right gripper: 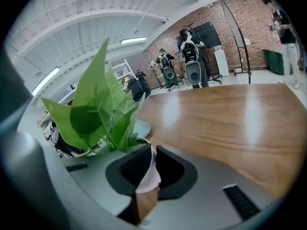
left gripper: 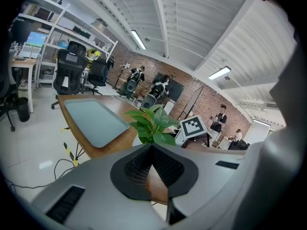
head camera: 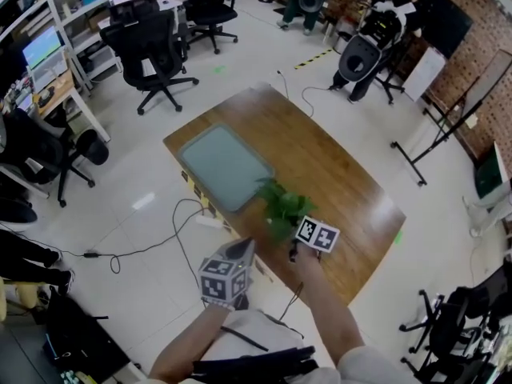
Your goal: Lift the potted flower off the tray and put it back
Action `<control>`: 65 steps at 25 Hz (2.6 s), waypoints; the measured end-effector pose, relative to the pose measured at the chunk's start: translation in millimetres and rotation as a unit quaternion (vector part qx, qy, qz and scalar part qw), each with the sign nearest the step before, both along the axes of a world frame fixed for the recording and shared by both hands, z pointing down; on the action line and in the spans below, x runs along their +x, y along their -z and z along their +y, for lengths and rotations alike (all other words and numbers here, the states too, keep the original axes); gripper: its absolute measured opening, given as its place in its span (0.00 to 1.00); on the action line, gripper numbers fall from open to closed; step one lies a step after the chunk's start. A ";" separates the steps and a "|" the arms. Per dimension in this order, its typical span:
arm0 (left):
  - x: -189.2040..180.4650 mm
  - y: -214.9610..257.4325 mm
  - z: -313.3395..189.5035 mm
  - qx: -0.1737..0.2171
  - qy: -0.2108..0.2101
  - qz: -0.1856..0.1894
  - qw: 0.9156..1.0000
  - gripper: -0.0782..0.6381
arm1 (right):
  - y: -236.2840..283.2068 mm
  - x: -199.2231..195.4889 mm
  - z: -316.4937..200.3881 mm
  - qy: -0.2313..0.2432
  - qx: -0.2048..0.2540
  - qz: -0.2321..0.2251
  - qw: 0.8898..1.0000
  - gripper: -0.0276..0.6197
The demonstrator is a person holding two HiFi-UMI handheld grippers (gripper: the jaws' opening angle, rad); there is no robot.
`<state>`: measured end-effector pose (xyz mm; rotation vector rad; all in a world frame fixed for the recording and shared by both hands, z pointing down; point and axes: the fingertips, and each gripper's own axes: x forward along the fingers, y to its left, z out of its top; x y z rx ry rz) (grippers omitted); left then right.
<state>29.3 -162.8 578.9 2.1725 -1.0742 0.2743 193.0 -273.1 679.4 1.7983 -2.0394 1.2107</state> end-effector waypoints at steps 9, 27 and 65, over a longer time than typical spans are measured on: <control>-17.6 7.3 -22.0 0.010 0.030 0.003 0.999 0.10 | 34.6 -32.3 -47.3 0.030 0.030 0.003 0.999 0.10; -114.9 -1.5 -75.9 0.021 0.103 -0.003 0.995 0.10 | 34.3 -149.6 -137.2 0.103 0.043 0.016 0.994 0.10; -121.1 -14.9 -72.1 0.002 0.116 0.000 0.993 0.10 | 44.3 -102.2 -128.5 0.025 0.064 -0.018 0.997 0.23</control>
